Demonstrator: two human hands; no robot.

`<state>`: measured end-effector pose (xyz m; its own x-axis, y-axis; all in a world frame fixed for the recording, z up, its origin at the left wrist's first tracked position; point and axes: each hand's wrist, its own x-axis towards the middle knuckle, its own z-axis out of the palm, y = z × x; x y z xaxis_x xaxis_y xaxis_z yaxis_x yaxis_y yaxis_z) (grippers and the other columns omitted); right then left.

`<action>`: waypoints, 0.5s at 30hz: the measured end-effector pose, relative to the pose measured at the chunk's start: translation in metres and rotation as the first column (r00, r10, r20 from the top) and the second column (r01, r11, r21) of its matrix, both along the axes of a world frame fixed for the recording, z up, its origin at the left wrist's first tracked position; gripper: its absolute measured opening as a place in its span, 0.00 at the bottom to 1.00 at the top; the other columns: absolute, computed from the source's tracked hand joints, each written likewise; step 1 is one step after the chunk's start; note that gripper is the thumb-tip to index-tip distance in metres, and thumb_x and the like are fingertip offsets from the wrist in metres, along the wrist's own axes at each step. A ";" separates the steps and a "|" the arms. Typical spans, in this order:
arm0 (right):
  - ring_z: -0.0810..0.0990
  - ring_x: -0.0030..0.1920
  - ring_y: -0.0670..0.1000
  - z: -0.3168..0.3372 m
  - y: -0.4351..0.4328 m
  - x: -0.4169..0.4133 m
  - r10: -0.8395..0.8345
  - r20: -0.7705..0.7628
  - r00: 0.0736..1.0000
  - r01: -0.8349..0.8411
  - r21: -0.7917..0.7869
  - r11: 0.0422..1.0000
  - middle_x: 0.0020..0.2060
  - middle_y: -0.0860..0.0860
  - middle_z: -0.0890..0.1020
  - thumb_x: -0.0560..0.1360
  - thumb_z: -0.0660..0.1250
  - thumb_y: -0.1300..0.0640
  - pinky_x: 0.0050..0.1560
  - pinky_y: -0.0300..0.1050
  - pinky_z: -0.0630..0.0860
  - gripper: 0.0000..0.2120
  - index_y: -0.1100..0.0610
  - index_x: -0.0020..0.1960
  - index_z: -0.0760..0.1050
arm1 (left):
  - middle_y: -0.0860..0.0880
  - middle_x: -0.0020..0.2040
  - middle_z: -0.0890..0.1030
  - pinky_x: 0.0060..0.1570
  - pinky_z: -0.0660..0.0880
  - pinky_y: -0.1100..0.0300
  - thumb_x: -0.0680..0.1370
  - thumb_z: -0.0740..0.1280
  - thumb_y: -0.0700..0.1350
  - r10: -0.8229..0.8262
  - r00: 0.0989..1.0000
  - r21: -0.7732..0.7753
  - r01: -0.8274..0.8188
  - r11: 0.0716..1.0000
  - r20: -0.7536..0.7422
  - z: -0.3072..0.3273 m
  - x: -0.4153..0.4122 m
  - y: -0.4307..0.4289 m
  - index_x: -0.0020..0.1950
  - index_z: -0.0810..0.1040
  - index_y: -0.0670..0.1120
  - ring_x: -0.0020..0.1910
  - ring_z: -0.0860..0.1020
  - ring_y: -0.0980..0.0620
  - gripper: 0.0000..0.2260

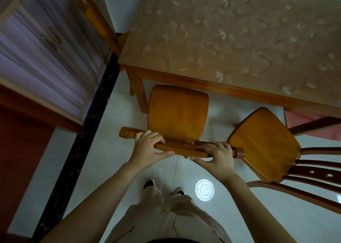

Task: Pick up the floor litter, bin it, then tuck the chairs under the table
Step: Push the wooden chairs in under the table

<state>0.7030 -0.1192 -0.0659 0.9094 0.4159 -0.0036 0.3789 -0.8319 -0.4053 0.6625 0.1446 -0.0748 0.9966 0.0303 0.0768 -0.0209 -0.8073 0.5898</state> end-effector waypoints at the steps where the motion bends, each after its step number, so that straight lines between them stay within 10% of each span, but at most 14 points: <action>1: 0.76 0.51 0.45 0.001 0.004 0.002 -0.004 0.009 1.000 0.004 0.002 1.000 0.51 0.39 0.84 0.72 0.53 0.24 0.60 0.47 0.63 0.30 0.42 0.56 0.81 | 0.62 0.42 0.76 0.49 0.56 0.60 0.67 0.65 0.72 -0.008 1.000 -0.003 0.008 1.000 0.000 0.000 0.005 0.004 0.41 0.76 0.56 0.46 0.72 0.60 0.20; 15: 0.73 0.47 0.44 0.002 0.026 0.048 -0.032 -0.047 0.998 0.031 -0.007 0.999 0.50 0.37 0.83 0.70 0.49 0.21 0.58 0.45 0.61 0.33 0.40 0.56 0.80 | 0.62 0.39 0.75 0.47 0.56 0.60 0.68 0.65 0.72 -0.055 0.998 -0.024 0.055 0.998 0.004 -0.002 0.058 0.030 0.40 0.74 0.57 0.43 0.70 0.60 0.19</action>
